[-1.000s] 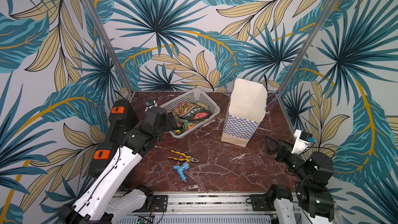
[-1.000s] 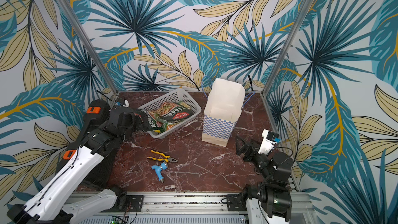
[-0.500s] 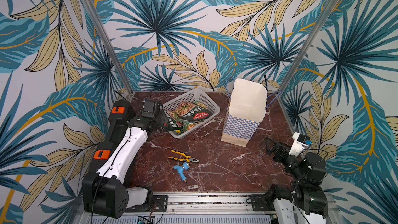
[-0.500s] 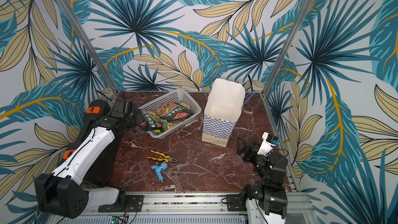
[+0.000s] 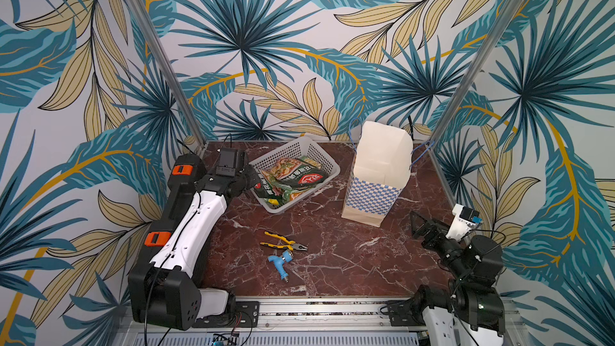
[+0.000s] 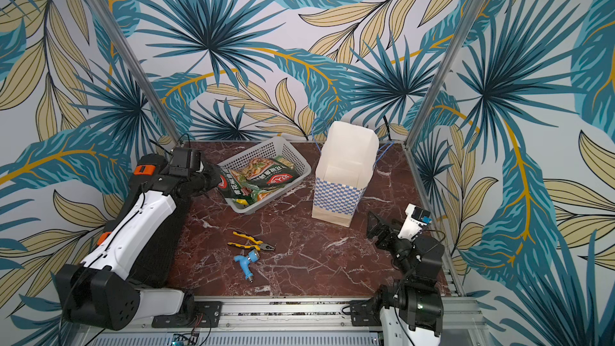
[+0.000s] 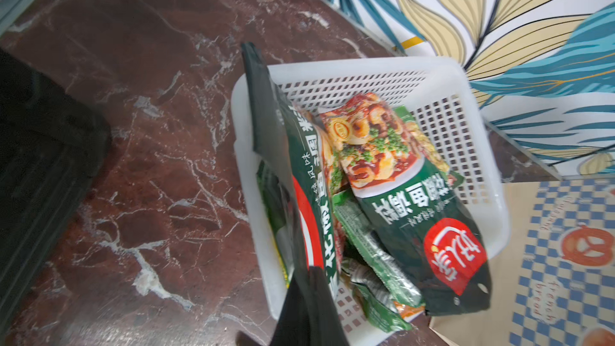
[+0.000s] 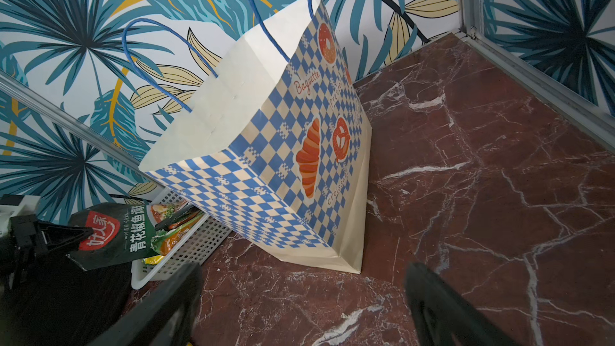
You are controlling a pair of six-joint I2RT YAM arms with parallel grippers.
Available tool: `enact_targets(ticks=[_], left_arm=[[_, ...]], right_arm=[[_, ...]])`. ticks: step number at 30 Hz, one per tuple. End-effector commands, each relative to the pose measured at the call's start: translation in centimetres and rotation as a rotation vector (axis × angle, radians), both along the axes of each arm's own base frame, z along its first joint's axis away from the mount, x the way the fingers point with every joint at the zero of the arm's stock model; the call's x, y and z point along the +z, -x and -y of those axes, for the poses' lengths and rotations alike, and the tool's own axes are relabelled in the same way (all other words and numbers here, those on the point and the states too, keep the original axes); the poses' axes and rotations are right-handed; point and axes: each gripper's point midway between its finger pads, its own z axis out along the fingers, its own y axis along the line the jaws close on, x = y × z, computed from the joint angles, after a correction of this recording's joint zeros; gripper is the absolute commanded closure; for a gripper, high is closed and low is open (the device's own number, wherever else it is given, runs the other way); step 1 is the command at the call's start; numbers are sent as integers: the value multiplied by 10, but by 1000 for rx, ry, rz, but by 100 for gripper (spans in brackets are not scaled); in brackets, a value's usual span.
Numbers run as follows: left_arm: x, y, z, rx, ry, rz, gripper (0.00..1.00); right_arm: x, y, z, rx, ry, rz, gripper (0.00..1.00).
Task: Place the condiment packets inside the bag
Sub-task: Pick up the condiment packet from the storage box, then place the condiment packet in the paper bag.
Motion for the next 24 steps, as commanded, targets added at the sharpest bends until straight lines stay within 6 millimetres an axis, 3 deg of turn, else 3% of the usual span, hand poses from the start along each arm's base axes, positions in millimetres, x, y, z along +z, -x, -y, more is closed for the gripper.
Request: enact_targets(ticks=[1,10,17,24], left_arm=[[83,-7,19,-80,9,192,100],[195,6,78,-227,-14,392,100],[256,32,136,-371,41,544,100],[316,71,199,-556,139,707,100]], right_arm=[[0,-5,3,-12,-1,19,0],[-1,-6,4,-18,-2,16,0],[-2,-6,5,-21,-6,17,0],[-3,-6,6,-27,-6,15,0]])
